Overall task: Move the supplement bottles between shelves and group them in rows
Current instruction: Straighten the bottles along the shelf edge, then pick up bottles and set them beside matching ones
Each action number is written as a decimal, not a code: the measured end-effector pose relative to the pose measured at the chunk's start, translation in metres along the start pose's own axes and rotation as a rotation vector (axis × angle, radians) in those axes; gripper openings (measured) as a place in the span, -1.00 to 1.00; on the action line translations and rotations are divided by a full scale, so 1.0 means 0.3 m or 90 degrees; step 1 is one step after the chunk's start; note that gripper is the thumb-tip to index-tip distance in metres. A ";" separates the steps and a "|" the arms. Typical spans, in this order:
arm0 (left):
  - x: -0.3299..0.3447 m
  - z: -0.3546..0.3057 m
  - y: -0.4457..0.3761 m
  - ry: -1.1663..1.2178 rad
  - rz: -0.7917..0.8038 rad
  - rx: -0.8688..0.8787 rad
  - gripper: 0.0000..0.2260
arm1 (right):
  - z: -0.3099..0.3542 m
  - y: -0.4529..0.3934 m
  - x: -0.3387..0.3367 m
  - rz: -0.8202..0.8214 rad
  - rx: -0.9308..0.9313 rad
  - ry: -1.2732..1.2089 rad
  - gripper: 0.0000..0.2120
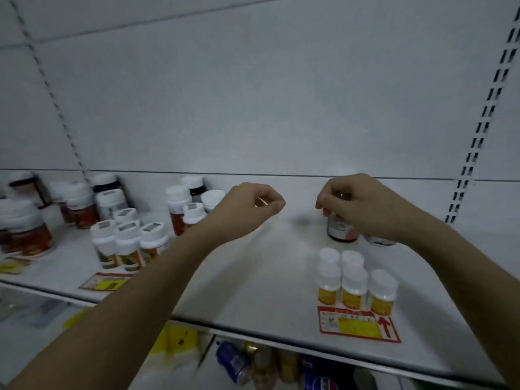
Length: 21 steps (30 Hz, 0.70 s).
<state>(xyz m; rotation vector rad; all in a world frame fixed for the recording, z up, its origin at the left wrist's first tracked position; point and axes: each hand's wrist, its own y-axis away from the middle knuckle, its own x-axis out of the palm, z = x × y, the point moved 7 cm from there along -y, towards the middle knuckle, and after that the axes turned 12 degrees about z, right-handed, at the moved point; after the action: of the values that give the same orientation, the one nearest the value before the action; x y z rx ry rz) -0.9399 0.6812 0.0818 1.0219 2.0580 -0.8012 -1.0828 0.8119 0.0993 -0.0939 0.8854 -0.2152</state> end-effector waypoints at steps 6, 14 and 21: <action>-0.369 0.118 0.300 -0.153 -0.030 -0.092 -0.89 | 0.432 -0.120 0.203 0.047 -0.092 0.046 -0.82; -0.849 0.431 0.940 -0.261 -0.090 -0.225 -0.88 | 1.068 -0.297 0.654 0.129 -0.188 0.094 -0.83; -1.236 0.629 1.316 -0.302 -0.155 -0.327 -0.84 | 1.527 -0.460 0.930 0.164 -0.251 0.154 -0.82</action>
<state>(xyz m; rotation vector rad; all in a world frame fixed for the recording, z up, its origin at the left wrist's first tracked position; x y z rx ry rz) -0.3840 0.5818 0.1829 0.2682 1.8393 -0.5194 -0.5766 0.6113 0.2005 -0.3238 1.1630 0.1954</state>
